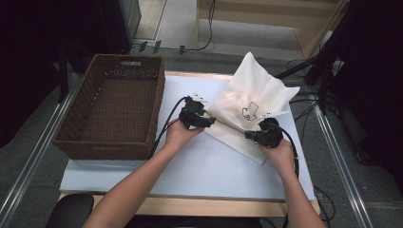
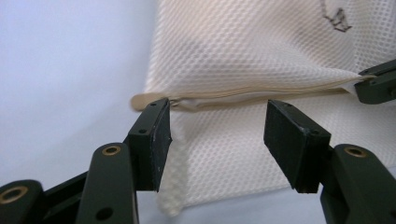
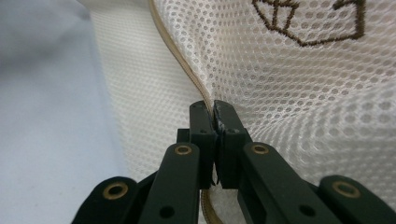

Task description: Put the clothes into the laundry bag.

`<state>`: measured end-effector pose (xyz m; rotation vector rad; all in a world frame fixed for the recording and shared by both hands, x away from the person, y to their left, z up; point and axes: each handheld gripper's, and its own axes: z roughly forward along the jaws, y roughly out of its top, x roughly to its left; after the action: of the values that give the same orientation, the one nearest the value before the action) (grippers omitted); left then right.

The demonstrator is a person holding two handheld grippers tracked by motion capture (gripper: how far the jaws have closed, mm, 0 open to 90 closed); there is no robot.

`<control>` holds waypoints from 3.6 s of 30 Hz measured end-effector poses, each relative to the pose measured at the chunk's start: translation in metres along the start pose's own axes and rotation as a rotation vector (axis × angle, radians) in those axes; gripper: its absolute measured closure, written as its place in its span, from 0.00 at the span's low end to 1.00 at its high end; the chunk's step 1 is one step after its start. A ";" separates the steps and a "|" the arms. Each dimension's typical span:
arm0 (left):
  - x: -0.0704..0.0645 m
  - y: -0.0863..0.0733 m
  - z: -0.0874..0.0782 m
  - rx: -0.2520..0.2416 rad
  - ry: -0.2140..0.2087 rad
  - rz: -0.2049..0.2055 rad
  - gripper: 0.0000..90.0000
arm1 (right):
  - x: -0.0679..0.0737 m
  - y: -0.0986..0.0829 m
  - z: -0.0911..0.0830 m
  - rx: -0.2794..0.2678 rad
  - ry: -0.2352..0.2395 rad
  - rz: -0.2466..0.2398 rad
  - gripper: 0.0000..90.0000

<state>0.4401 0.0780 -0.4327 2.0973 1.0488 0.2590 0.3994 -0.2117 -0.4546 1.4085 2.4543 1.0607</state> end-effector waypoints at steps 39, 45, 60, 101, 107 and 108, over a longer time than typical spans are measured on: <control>-0.029 -0.073 -0.037 0.134 -0.118 0.059 0.96 | -0.006 -0.005 0.010 0.040 -0.004 0.028 0.98; -0.029 -0.083 -0.051 0.142 -0.157 0.024 0.96 | -0.002 -0.003 0.012 0.044 0.009 0.009 0.98; -0.025 -0.091 -0.068 0.081 -0.208 -0.002 0.74 | 0.008 -0.007 0.004 0.023 0.045 -0.025 0.92; -0.024 -0.071 -0.095 -0.040 -0.164 0.037 0.44 | 0.010 -0.009 -0.075 -0.180 0.023 -0.132 0.53; -0.024 -0.072 -0.093 -0.031 -0.158 0.050 0.43 | 0.000 -0.015 -0.073 -0.177 -0.004 -0.123 0.53; -0.024 -0.072 -0.093 -0.028 -0.158 0.052 0.43 | -0.002 -0.015 -0.073 -0.178 -0.006 -0.114 0.53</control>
<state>0.3370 0.1371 -0.4158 2.0851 0.8933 0.1305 0.3586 -0.2555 -0.4102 1.2023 2.3381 1.2123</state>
